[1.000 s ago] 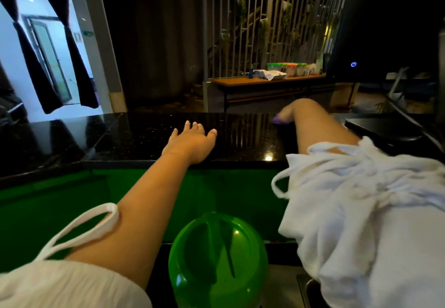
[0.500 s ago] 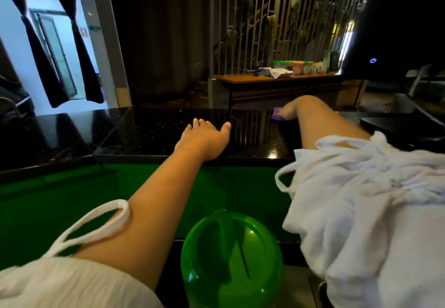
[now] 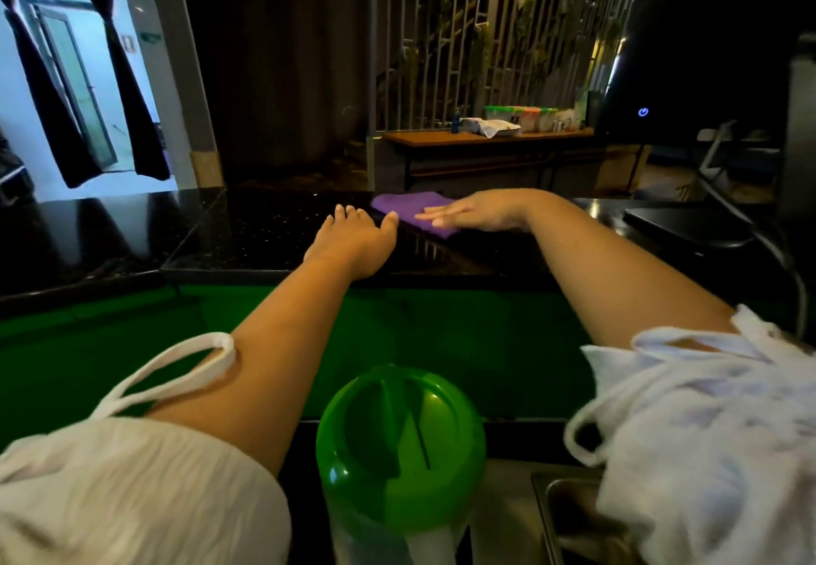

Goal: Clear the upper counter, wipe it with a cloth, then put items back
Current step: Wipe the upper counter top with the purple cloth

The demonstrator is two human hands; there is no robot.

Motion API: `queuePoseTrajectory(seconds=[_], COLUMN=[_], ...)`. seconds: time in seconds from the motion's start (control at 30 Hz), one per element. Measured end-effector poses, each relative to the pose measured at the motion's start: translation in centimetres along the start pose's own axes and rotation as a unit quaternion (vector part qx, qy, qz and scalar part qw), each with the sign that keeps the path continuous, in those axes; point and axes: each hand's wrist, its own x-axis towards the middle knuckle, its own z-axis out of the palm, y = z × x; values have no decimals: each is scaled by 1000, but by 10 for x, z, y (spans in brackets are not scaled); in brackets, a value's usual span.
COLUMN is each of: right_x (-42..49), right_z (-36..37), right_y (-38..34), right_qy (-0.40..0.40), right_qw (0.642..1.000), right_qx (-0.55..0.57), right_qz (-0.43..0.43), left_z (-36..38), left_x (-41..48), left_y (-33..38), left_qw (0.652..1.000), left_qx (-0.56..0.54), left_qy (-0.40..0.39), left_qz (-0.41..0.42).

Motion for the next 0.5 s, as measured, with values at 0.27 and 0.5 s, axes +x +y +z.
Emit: queuePoseTrajectory(seconds=[0.27,0.5], right_x=[10,95], right_z=[-32,-57], right_y=[93,264], right_qy=[82,167], right_qw=[979,969], right_qx=[-5,-69], right_qz=[186,166], left_z=[0,1], left_x=[-4,-2], left_y=[0,1], left_qw=[1000,999], left_qx=[-5,-31], left_qy=[-10,1], left_qz=[13,16])
